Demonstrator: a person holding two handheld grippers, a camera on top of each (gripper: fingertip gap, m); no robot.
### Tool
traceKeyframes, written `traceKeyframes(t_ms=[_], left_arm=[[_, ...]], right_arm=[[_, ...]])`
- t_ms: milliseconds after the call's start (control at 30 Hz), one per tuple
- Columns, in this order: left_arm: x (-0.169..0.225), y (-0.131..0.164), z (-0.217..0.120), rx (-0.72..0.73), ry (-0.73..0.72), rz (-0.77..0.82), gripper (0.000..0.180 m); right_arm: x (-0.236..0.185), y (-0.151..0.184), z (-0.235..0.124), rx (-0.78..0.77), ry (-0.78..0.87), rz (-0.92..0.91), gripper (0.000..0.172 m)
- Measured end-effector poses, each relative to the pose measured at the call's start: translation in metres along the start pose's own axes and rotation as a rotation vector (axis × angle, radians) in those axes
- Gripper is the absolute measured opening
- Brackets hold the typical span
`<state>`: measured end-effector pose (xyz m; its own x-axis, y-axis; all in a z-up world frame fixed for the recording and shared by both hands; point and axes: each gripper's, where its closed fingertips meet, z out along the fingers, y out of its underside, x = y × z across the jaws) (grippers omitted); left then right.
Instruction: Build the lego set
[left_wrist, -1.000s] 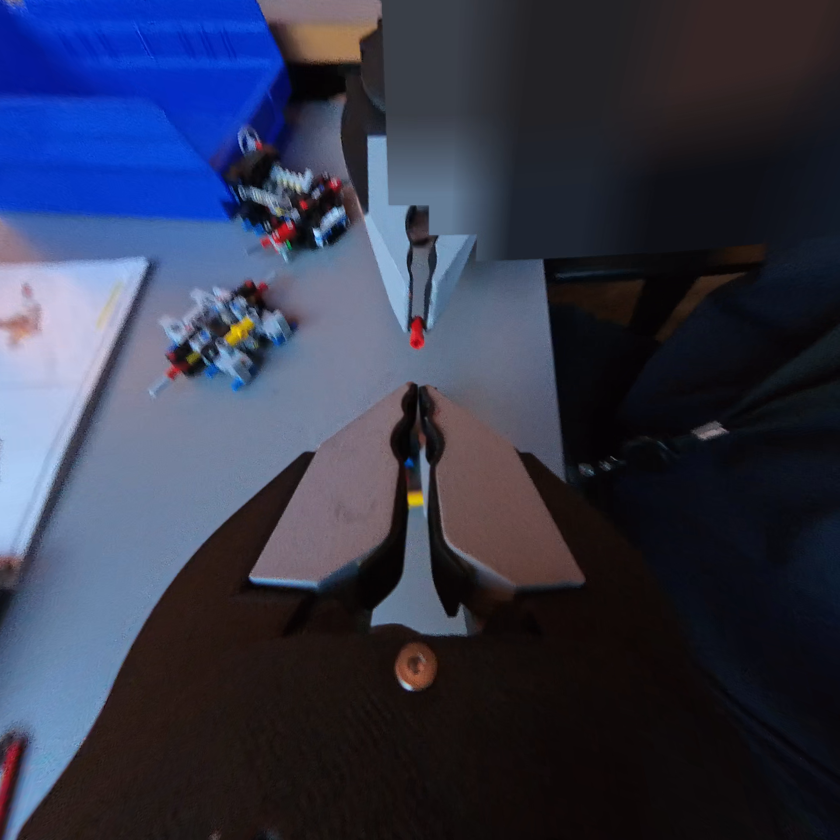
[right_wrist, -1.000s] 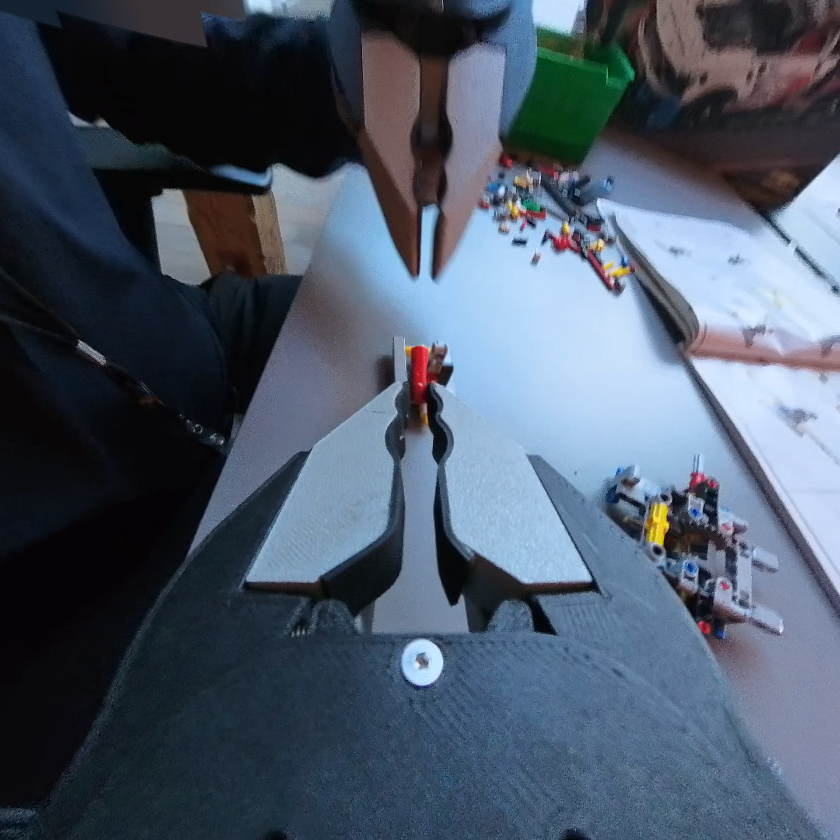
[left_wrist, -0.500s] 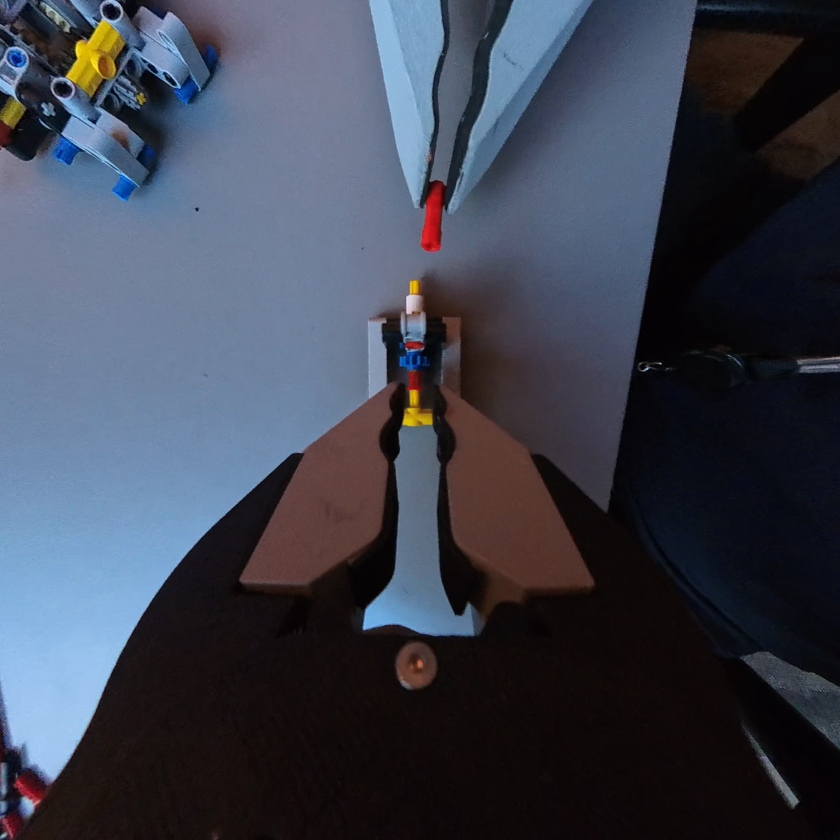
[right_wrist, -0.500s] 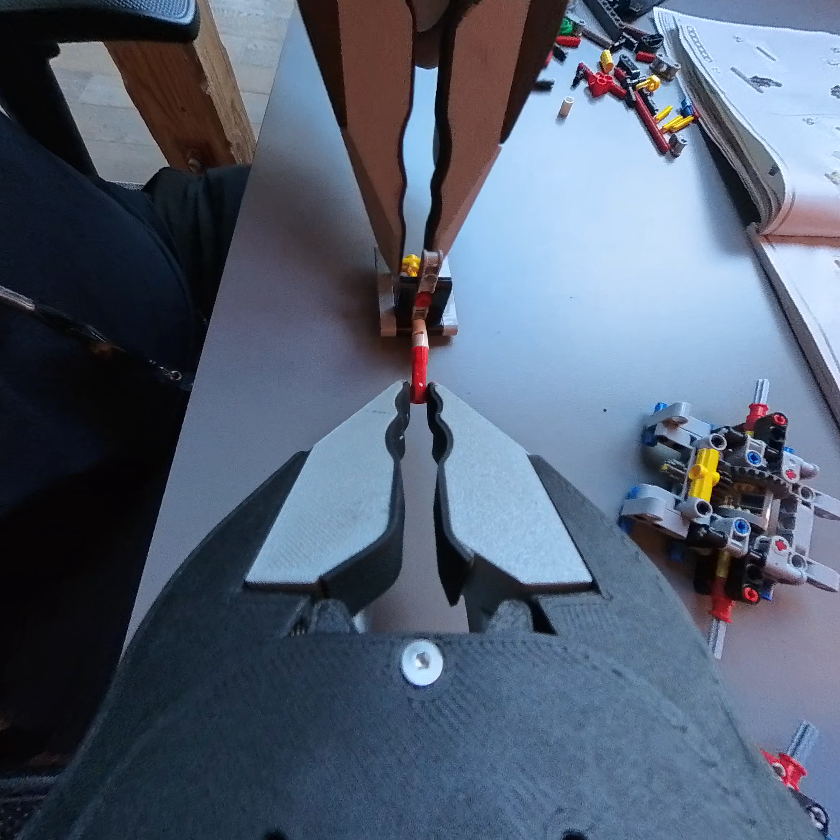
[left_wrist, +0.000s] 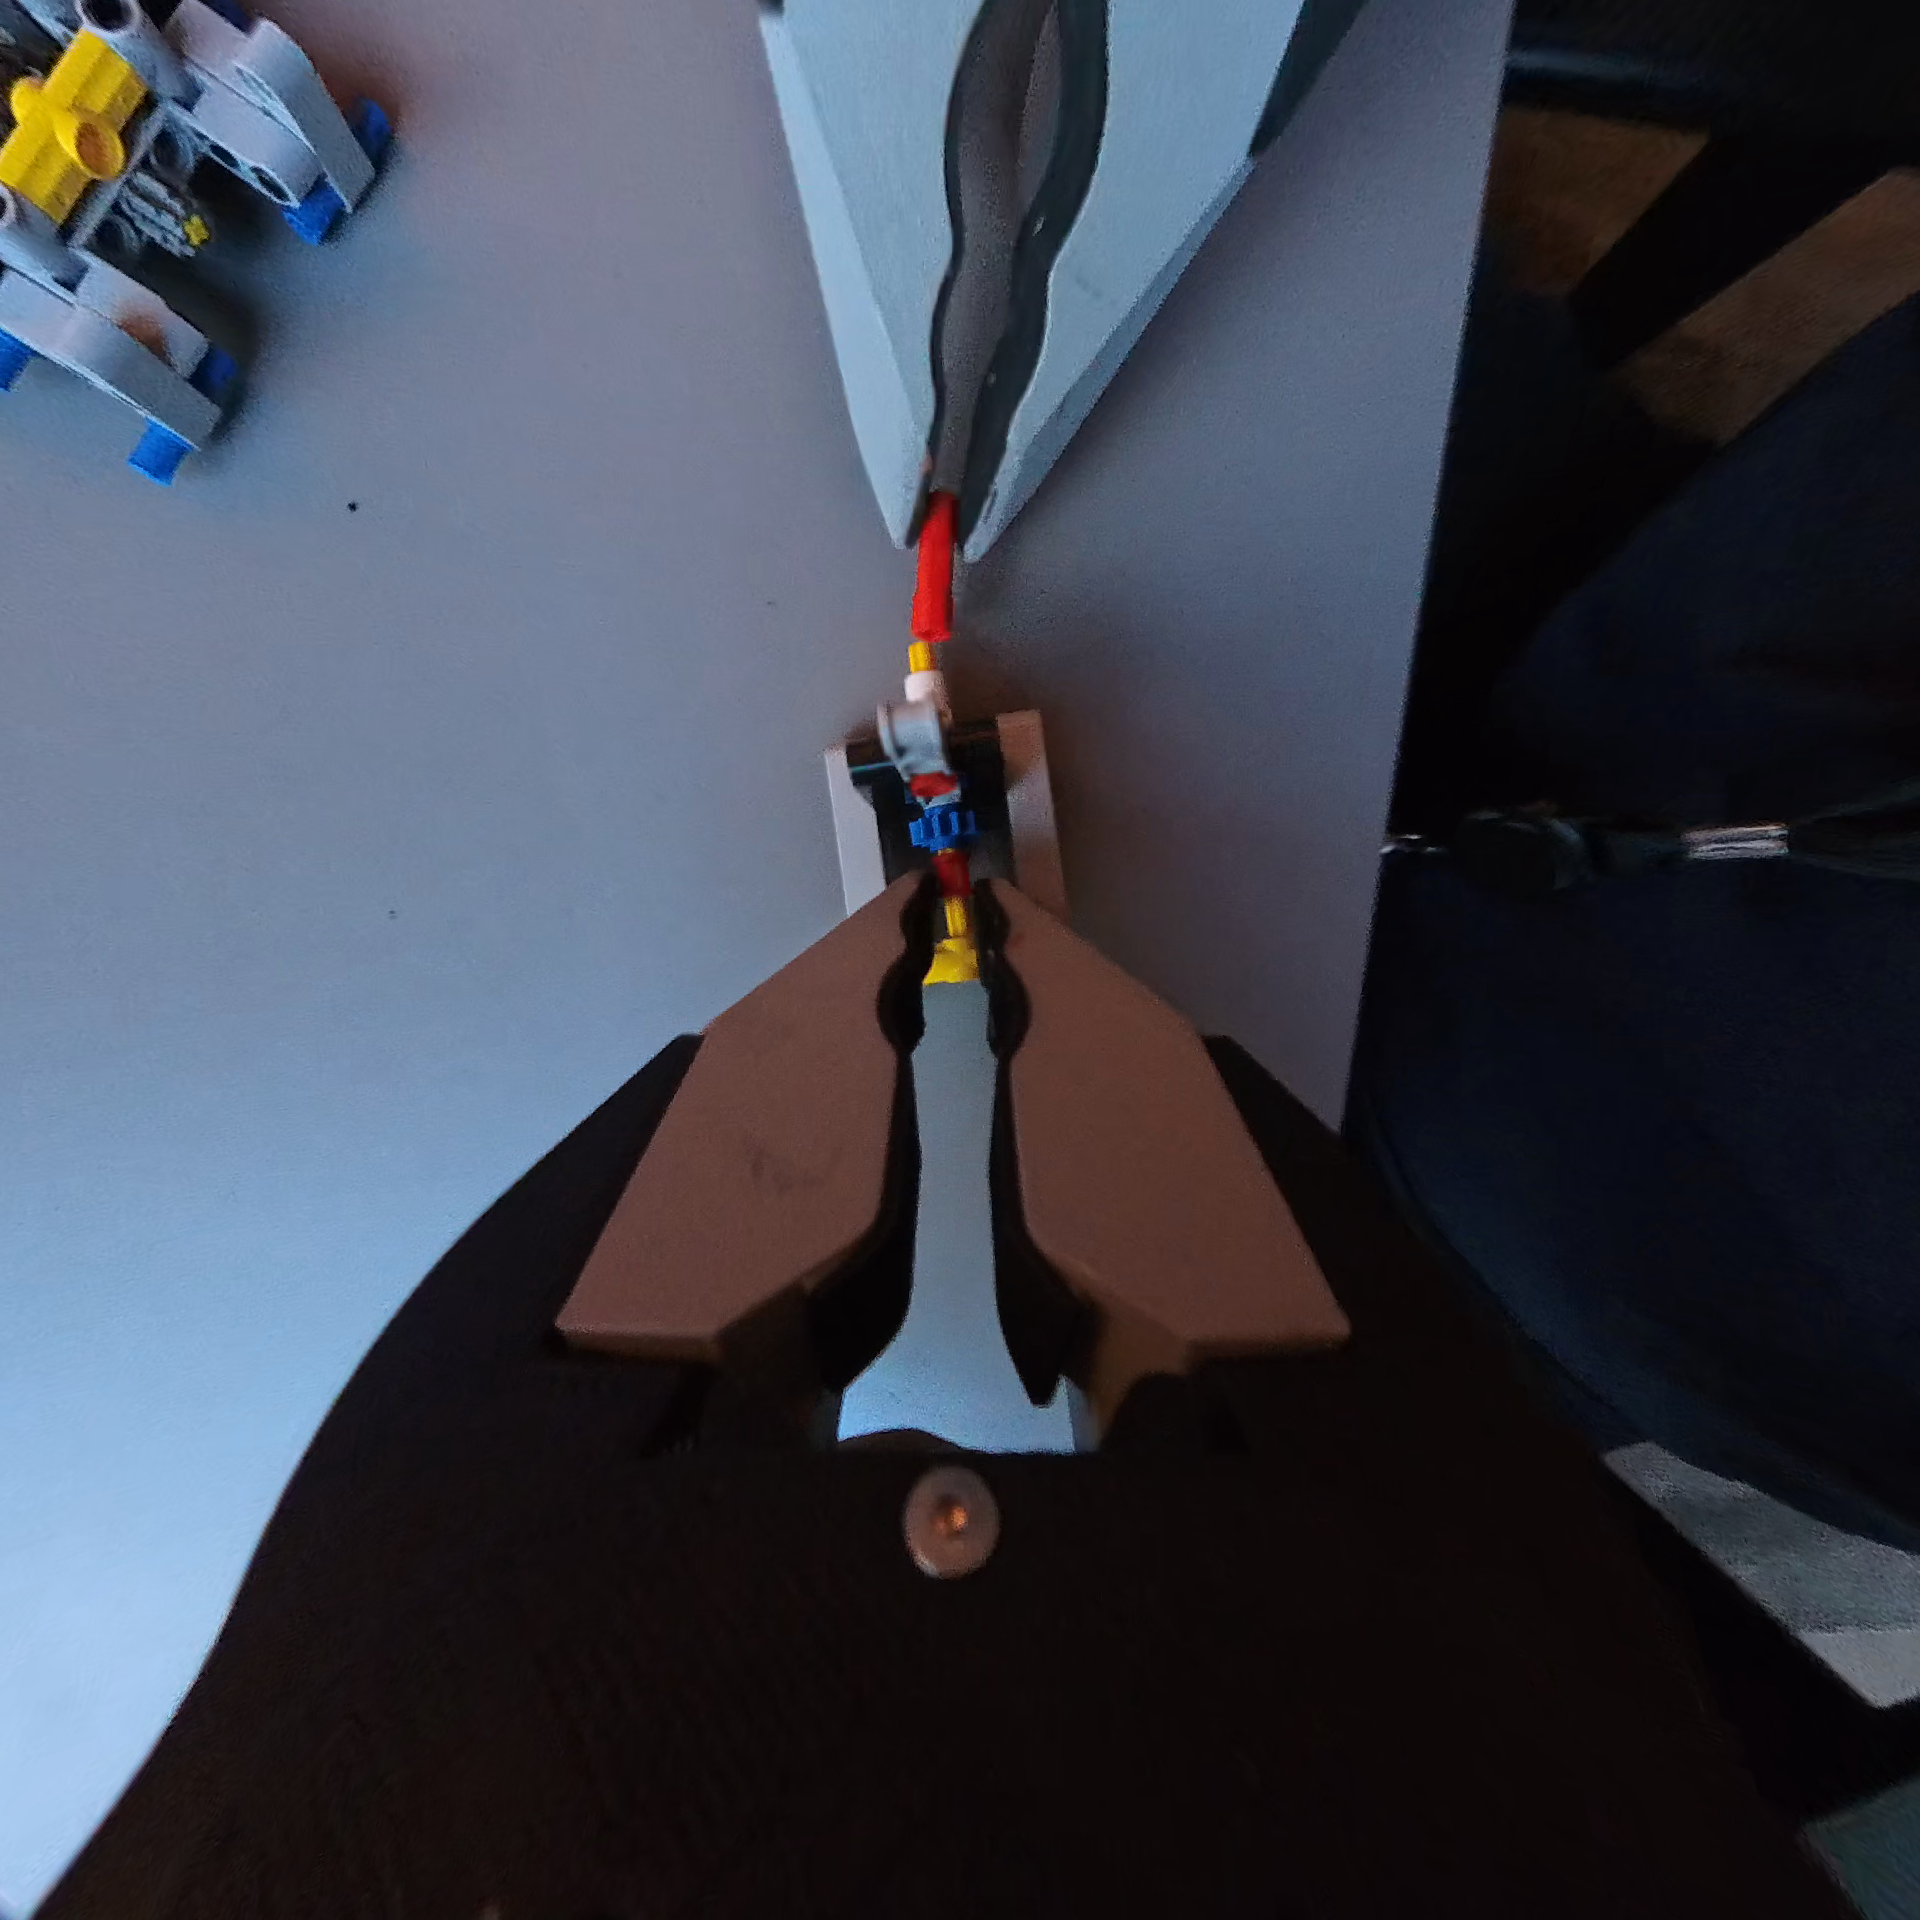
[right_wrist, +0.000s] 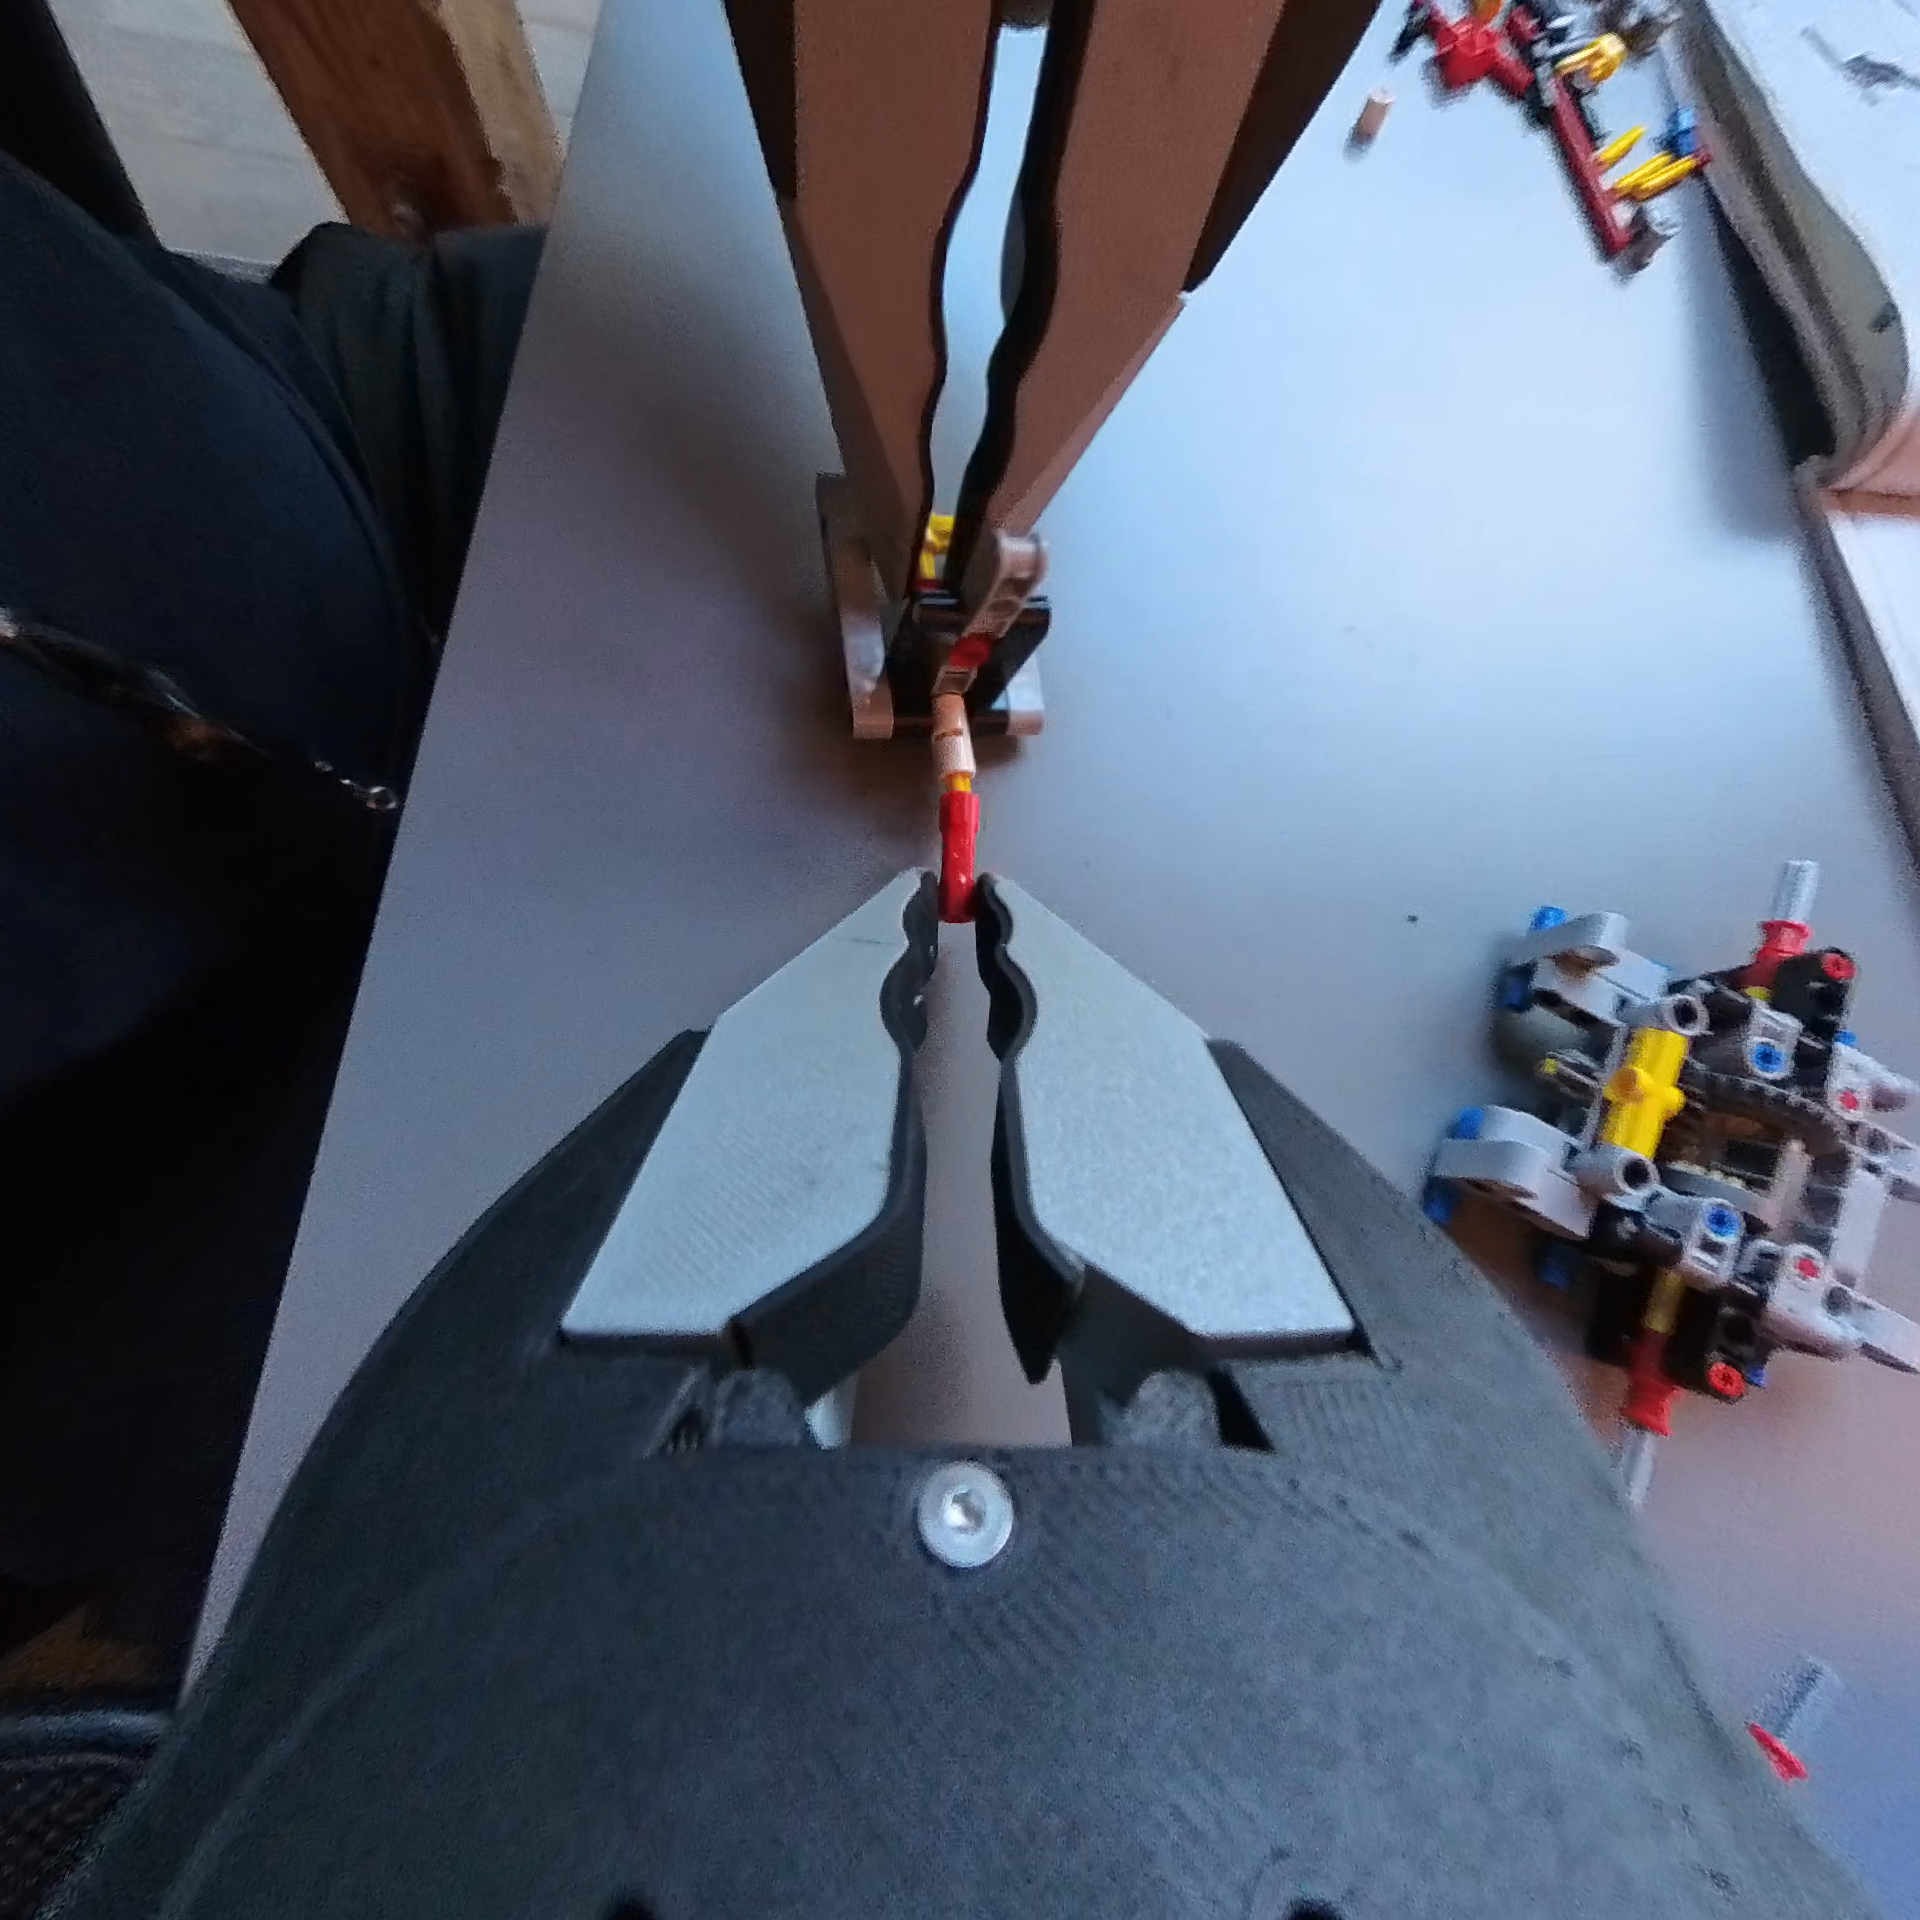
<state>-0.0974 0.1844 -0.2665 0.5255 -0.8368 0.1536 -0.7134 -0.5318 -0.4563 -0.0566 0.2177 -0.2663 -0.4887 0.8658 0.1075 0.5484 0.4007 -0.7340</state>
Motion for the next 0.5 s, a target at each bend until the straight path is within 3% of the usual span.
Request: traceKeyframes(t_ms=[500], left_arm=[[0.0021, 0.0043, 0.0038, 0.039, 0.094, -0.040, 0.004]], right_arm=[[-0.0036, 0.0036, 0.0080, -0.080, -0.047, -0.017, 0.003]])
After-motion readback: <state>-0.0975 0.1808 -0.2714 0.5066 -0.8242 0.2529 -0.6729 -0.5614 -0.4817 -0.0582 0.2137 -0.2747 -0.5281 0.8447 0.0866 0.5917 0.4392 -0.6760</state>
